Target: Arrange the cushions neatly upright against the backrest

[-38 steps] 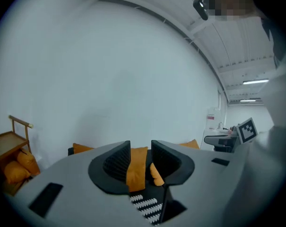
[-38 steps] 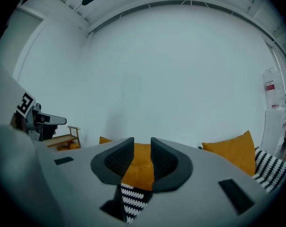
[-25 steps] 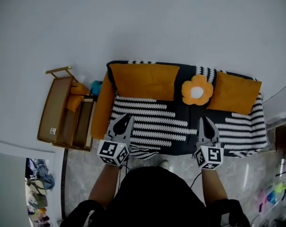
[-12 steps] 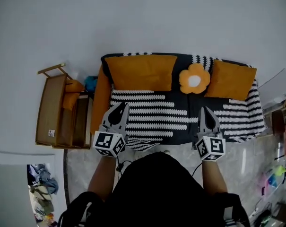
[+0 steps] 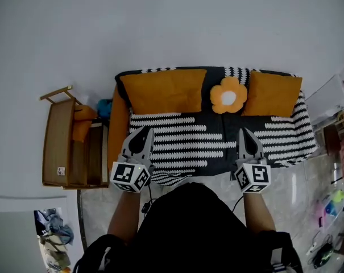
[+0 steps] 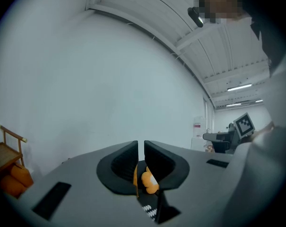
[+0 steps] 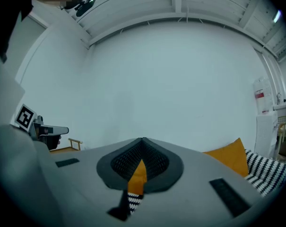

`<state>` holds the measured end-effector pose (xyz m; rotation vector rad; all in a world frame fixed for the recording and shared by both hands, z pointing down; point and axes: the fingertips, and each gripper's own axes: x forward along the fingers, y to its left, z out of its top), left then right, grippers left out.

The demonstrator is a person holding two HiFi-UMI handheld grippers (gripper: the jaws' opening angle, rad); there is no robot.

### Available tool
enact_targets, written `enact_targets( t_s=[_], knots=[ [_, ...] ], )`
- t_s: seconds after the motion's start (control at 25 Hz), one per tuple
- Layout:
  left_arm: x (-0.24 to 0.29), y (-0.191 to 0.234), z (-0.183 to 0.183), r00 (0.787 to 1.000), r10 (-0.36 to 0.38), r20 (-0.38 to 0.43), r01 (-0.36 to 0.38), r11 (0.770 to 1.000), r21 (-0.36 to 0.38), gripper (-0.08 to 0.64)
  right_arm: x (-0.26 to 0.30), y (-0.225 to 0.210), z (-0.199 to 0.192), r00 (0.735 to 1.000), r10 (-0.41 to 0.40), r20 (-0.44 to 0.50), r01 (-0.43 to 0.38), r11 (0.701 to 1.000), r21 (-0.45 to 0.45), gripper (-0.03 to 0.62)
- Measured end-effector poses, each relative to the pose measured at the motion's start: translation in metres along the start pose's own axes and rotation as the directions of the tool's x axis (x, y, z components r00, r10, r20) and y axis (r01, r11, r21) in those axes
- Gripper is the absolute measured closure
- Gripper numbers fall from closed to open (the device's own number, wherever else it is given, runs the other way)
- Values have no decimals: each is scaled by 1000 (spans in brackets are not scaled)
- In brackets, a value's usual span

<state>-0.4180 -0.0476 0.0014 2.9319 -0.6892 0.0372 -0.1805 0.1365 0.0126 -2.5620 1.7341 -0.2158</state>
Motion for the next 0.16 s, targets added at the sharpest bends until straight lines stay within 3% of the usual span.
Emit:
enact_targets(
  t_s=[0.16],
  knots=[
    [0, -8, -4, 1000, -17, -13, 17, 1000, -4, 508, -3, -4, 0, 1000, -4, -4, 5, 1000, 9, 565]
  ],
)
